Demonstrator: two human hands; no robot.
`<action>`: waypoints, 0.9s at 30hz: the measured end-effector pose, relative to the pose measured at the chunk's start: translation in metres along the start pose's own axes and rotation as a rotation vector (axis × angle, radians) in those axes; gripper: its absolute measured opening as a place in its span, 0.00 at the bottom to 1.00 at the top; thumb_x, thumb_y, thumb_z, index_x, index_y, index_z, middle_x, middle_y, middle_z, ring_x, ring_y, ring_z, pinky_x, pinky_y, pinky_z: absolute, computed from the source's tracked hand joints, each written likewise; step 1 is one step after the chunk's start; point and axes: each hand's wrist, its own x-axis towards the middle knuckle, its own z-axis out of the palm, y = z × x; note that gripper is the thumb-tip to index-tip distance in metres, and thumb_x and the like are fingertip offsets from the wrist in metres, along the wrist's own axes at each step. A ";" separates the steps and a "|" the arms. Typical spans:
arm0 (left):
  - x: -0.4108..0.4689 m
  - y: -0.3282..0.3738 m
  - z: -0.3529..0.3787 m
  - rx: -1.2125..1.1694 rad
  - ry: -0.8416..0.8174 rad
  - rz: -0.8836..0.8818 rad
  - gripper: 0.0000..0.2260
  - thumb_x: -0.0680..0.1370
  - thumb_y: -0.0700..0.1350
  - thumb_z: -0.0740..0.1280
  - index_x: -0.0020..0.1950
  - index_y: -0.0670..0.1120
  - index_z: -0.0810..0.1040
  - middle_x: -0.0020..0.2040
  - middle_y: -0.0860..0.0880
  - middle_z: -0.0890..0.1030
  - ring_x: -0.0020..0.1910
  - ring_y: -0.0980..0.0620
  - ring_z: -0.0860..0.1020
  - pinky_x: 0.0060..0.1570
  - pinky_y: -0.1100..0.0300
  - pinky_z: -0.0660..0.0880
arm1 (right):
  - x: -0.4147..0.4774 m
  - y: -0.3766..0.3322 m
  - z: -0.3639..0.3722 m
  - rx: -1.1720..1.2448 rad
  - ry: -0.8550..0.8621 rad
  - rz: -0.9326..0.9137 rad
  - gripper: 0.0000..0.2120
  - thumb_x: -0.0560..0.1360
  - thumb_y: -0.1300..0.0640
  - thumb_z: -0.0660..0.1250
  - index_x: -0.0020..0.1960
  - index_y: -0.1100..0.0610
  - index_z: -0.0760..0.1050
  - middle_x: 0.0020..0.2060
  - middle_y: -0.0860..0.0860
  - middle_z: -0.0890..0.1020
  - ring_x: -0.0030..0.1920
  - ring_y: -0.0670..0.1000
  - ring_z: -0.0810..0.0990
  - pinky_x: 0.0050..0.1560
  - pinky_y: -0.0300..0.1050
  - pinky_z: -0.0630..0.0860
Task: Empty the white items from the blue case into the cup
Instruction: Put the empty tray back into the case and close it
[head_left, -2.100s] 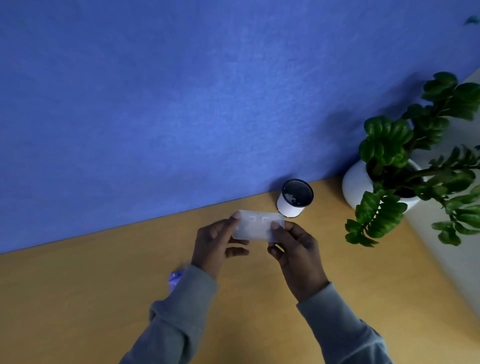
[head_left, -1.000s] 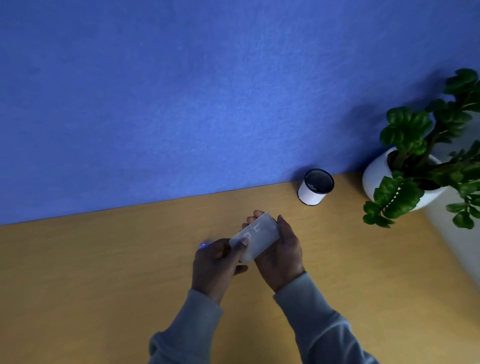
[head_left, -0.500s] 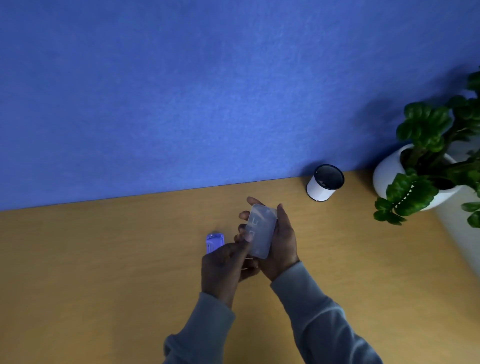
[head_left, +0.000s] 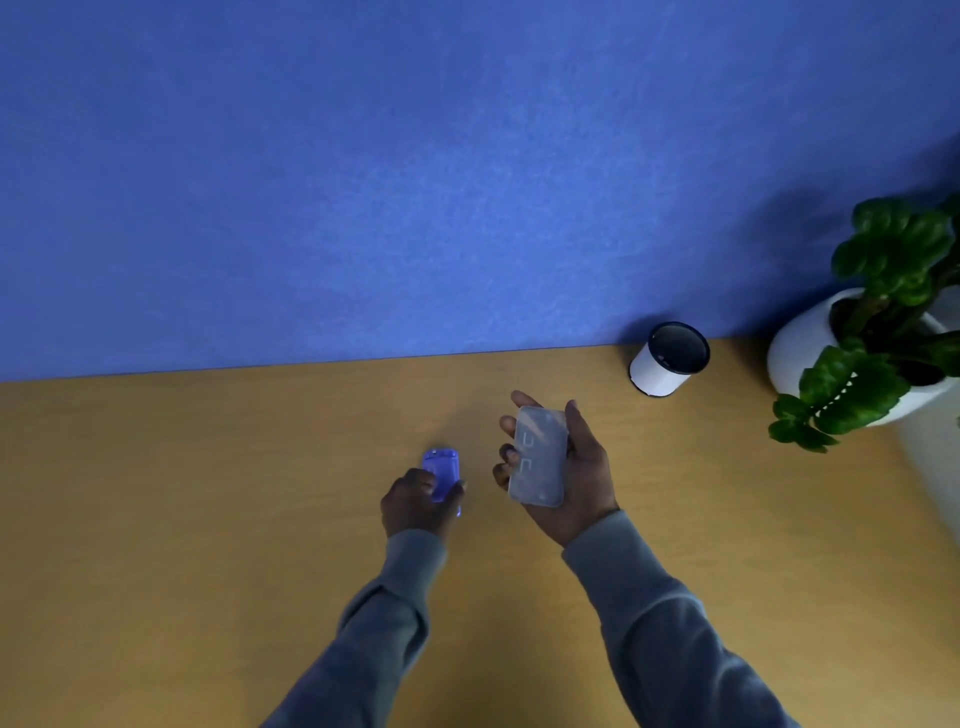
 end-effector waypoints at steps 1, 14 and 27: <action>0.002 -0.002 0.001 0.020 -0.016 -0.009 0.19 0.71 0.55 0.76 0.53 0.42 0.82 0.51 0.45 0.86 0.53 0.44 0.82 0.53 0.57 0.73 | 0.000 0.001 0.000 0.003 -0.003 0.005 0.26 0.81 0.38 0.53 0.65 0.56 0.75 0.47 0.54 0.79 0.36 0.52 0.76 0.40 0.47 0.74; 0.020 0.005 0.000 0.124 -0.177 -0.095 0.20 0.74 0.61 0.69 0.55 0.46 0.82 0.56 0.45 0.84 0.58 0.44 0.80 0.56 0.59 0.73 | -0.007 0.018 -0.014 0.028 -0.026 0.096 0.30 0.81 0.38 0.55 0.70 0.60 0.75 0.50 0.55 0.82 0.41 0.55 0.80 0.42 0.49 0.77; -0.048 0.078 -0.080 -0.121 -0.119 0.147 0.13 0.65 0.60 0.77 0.34 0.54 0.78 0.35 0.60 0.81 0.37 0.64 0.78 0.35 0.69 0.69 | -0.006 0.008 -0.039 0.047 0.080 0.033 0.34 0.80 0.38 0.58 0.72 0.64 0.71 0.52 0.56 0.81 0.46 0.55 0.81 0.50 0.47 0.77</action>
